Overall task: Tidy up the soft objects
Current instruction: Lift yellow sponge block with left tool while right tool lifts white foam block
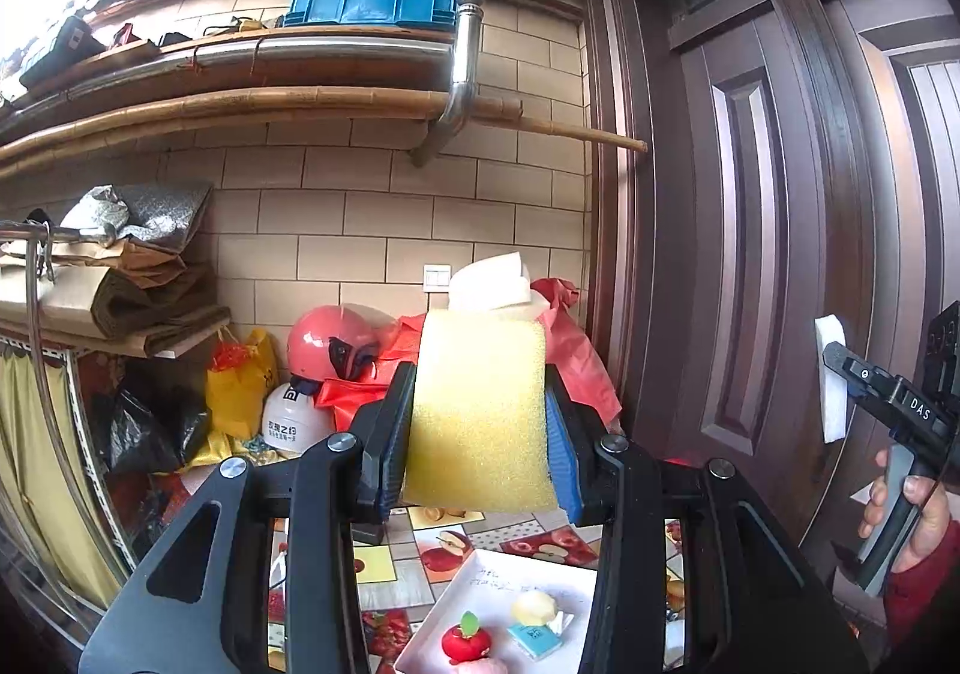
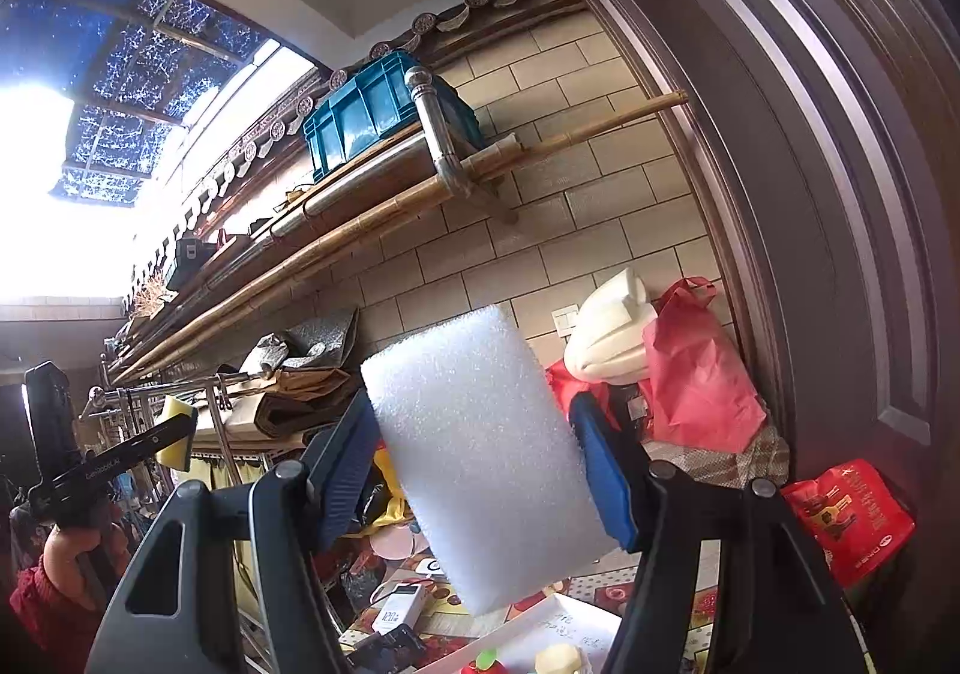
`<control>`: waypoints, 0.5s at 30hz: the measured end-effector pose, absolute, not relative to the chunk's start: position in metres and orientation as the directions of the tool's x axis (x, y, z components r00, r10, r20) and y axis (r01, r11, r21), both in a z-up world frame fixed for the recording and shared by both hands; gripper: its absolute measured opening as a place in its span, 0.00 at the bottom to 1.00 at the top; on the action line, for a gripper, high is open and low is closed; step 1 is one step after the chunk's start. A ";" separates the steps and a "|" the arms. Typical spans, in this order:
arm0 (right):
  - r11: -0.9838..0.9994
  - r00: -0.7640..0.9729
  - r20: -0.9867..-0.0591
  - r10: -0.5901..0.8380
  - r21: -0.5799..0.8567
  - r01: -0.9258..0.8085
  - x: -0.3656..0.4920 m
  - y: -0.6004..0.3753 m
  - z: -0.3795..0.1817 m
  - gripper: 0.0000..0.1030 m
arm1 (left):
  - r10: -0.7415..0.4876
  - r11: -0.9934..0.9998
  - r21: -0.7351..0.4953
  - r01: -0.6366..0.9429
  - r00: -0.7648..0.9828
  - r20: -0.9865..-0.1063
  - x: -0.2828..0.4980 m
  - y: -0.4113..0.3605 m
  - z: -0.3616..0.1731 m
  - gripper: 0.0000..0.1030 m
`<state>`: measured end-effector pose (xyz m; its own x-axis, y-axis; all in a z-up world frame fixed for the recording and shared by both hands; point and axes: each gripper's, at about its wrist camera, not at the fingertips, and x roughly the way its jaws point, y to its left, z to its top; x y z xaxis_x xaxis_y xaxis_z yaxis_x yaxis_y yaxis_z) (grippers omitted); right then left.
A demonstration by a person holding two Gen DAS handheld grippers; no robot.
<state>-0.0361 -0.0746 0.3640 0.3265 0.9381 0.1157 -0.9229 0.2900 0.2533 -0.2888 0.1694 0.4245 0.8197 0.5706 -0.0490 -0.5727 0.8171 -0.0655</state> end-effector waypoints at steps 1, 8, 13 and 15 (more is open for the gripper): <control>0.290 0.326 0.111 0.939 0.256 -0.922 -0.035 -0.073 0.363 0.63 | 0.566 0.819 -0.071 -0.569 0.822 -0.055 -0.285 0.170 0.423 0.38; 0.287 0.316 0.065 0.946 0.280 -0.916 -0.025 -0.060 0.351 0.63 | 0.552 0.826 -0.071 -0.559 0.828 -0.101 -0.264 0.177 0.411 0.38; 0.282 0.307 0.041 0.951 0.294 -0.913 -0.018 -0.051 0.345 0.63 | 0.548 0.826 -0.079 -0.558 0.828 -0.122 -0.255 0.185 0.405 0.38; 0.281 0.304 0.033 0.952 0.298 -0.912 -0.015 -0.047 0.343 0.63 | 0.546 0.826 -0.081 -0.558 0.828 -0.131 -0.251 0.188 0.401 0.38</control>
<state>-0.0153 -0.0472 0.3428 0.3038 0.9522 0.0332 -0.9123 0.2807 0.2981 -0.2505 0.1884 0.4015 0.8276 0.5458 -0.1310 -0.5576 0.8261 -0.0807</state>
